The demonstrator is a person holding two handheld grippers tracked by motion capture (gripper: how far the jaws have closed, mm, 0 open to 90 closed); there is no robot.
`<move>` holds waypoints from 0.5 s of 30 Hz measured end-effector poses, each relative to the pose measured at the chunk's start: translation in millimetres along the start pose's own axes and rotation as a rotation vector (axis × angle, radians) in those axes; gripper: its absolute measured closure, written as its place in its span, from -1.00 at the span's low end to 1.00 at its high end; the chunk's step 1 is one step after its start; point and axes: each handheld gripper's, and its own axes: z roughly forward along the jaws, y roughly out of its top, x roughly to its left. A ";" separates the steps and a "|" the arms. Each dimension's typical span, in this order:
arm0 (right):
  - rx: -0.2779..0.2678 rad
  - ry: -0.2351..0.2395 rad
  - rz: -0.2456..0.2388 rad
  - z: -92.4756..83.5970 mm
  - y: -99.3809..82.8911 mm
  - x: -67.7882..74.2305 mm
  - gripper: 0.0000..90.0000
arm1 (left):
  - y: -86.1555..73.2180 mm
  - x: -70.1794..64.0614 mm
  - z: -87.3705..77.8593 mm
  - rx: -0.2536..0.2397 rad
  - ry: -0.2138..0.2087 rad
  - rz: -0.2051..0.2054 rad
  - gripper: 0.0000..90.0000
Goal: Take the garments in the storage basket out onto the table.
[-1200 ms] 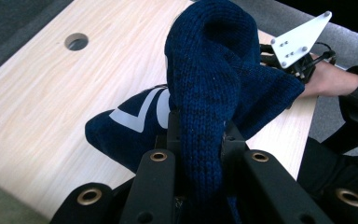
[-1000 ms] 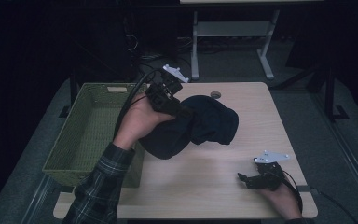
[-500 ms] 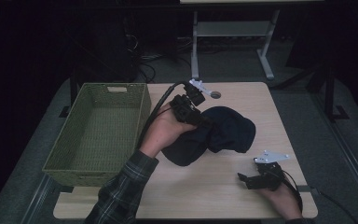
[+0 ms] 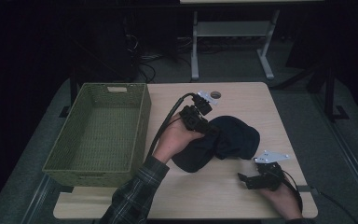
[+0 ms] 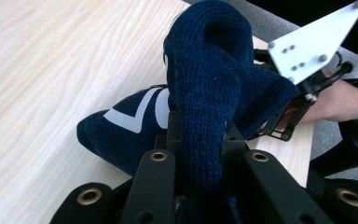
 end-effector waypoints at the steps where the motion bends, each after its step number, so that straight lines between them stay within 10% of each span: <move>1: 0.000 0.000 0.000 0.0 0.0 0.0 -0.79 | -2.2 2.4 3.7 0.005 -0.001 -0.003 0.77; 15: 0.003 0.000 0.001 0.0 -0.1 0.1 -0.79 | -33.9 34.6 26.1 0.010 -0.007 -0.090 0.77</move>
